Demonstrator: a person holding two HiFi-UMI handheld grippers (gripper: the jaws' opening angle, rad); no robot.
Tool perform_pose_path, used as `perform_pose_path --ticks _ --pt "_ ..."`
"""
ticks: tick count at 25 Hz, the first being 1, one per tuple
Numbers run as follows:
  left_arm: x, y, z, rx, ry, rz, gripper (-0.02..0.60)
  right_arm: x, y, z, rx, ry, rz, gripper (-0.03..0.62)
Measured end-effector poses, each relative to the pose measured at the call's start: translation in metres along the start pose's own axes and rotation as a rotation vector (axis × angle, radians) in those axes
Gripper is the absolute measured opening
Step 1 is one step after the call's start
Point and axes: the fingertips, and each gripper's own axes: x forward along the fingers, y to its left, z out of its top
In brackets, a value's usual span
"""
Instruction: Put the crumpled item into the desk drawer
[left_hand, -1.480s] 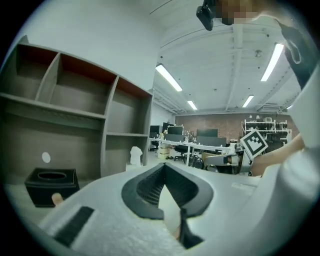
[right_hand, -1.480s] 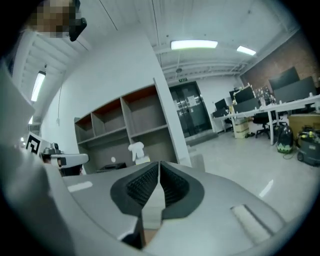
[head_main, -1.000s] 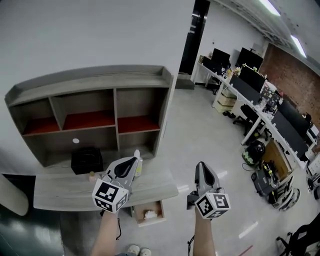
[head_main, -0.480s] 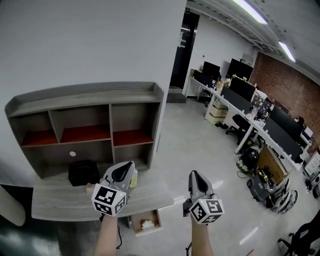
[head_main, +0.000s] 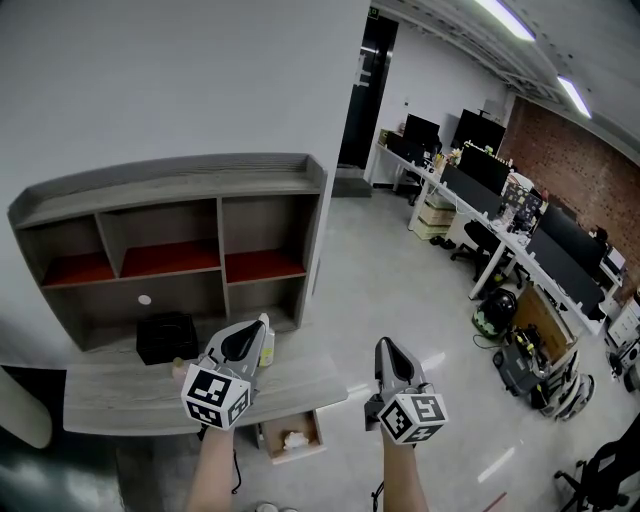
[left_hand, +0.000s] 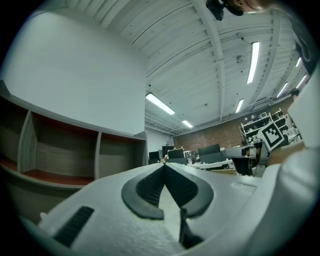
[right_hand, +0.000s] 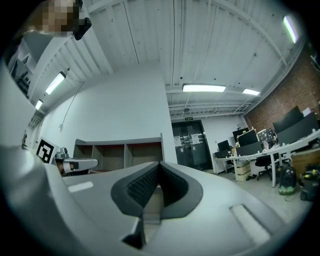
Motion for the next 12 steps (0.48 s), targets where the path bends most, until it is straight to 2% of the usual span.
perform_pose_path --ticks 12 --pt "-0.0036 -0.0065 -0.0030 -0.005 0.011 -0.006 0.000 -0.0089 -0.0015 0.0006 0.007 0.006 -0.004 0.011"
